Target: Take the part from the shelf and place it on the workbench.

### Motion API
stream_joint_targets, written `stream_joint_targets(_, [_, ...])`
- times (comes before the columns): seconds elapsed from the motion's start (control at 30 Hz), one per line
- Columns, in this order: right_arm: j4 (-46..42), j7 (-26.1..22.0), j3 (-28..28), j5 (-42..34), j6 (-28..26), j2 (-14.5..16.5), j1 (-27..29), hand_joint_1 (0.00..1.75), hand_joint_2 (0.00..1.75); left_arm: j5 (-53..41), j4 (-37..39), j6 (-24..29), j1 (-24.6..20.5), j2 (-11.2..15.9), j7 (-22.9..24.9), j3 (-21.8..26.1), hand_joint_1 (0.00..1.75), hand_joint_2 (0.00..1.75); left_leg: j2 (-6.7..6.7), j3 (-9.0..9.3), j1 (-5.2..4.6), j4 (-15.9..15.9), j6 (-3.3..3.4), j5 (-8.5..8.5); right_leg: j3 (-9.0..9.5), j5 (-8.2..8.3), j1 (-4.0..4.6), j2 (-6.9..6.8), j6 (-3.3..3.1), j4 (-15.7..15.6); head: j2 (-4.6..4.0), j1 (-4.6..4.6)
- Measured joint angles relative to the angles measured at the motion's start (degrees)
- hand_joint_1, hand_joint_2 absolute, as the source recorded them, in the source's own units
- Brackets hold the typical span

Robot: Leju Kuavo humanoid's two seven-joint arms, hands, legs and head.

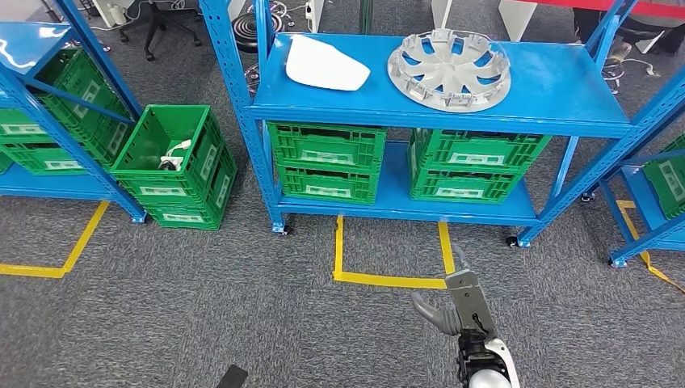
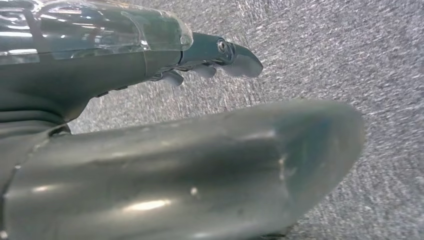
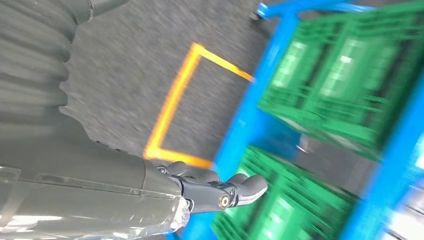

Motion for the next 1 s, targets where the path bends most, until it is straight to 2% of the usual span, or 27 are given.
stream_joint_targets(0.23, [-9.2,-4.4,-1.8,8.7,-3.2,3.1,3.2,0.00,1.75,0.2,0.5,-0.6,-0.6,-0.3,-2.5,3.3,0.00,0.00,-0.11,-0.01,0.00,0.0,0.00,0.00,0.00,-0.01,0.00,-0.03,0.00,0.0,0.00,0.00])
stream_joint_targets(0.7, [-26.6,-19.0,-5.2,22.4,-10.1,12.4,10.9,0.00,1.75,-1.9,1.6,-2.6,-1.7,-0.5,-9.1,10.3,0.00,0.00,-0.27,-0.08,-0.20,0.2,0.16,-0.11,0.02,0.08,-0.13,-0.14,0.14,-0.1,0.00,-0.03])
stream_joint_targets(0.8, [-29.5,-20.6,-5.3,24.5,-12.0,13.9,12.0,0.00,1.75,-4.2,2.0,-2.2,-1.7,-0.4,-10.5,11.8,0.00,0.00,-0.24,-0.14,-0.46,0.2,0.48,-0.22,0.03,0.22,-0.39,-0.17,0.45,-0.2,0.00,-0.08])
stream_joint_targets(0.9, [-30.9,-19.1,-5.3,23.5,-13.3,14.3,11.9,0.00,1.75,-6.5,2.3,-1.1,-1.7,-0.4,-10.2,13.1,0.00,0.00,-0.38,0.00,-0.32,-0.4,1.27,-0.11,-0.03,0.90,-0.62,0.14,1.14,0.6,0.00,-0.27])
stream_joint_targets(0.97, [-31.0,-17.4,-5.2,20.9,-13.6,14.0,11.5,0.00,1.75,-7.3,2.5,-0.7,-1.7,-0.4,-9.6,13.7,0.00,0.00,-0.69,0.72,0.12,-1.0,1.90,-0.32,-1.31,0.14,-0.75,1.51,1.47,3.5,-0.01,-0.18])
stream_joint_targets(1.0, [-30.9,-16.6,-5.1,19.4,-13.6,13.8,11.3,0.00,1.75,-7.6,2.5,-0.5,-1.7,-0.4,-9.3,14.0,0.00,0.00,-0.84,1.07,0.22,-1.2,2.13,-0.49,-2.86,-0.99,-0.80,2.35,1.59,6.3,-0.01,-0.02])
